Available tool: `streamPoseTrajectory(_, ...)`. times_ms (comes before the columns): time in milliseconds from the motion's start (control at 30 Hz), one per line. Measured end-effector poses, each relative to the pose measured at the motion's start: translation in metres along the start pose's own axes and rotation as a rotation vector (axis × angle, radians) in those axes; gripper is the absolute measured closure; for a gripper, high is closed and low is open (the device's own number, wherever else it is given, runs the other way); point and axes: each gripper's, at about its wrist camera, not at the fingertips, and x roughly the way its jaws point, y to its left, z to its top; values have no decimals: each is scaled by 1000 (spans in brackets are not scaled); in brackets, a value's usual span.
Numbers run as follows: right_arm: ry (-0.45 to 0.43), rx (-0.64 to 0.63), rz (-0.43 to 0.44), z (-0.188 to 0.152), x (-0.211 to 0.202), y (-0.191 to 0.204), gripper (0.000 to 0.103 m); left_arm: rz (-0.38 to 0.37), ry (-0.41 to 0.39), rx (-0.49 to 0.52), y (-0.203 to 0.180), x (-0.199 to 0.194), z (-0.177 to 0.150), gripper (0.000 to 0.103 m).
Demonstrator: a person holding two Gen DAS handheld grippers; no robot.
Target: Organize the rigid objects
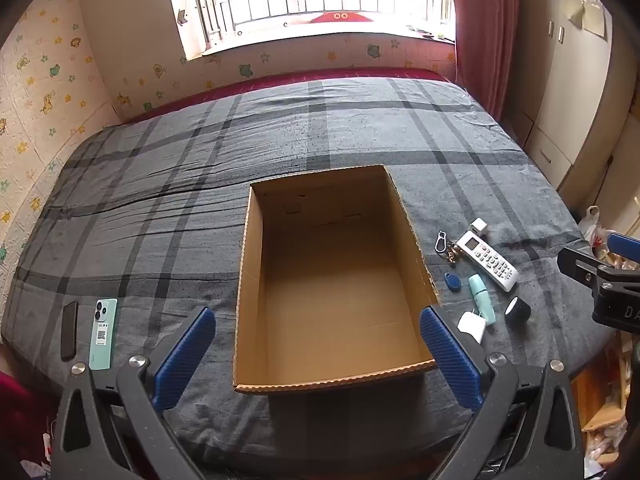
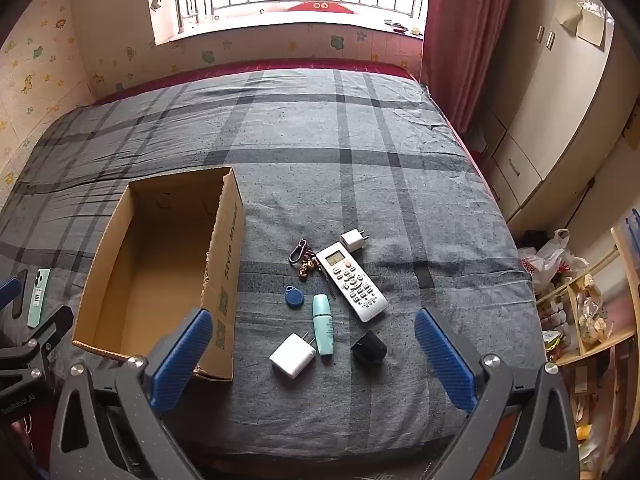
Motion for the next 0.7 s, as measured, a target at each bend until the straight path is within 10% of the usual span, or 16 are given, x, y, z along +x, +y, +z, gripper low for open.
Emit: streamPoseTrajectory(700,-1,-7,-2,1,-2,4,0,7,-13,9,-2,-3,-2,0)
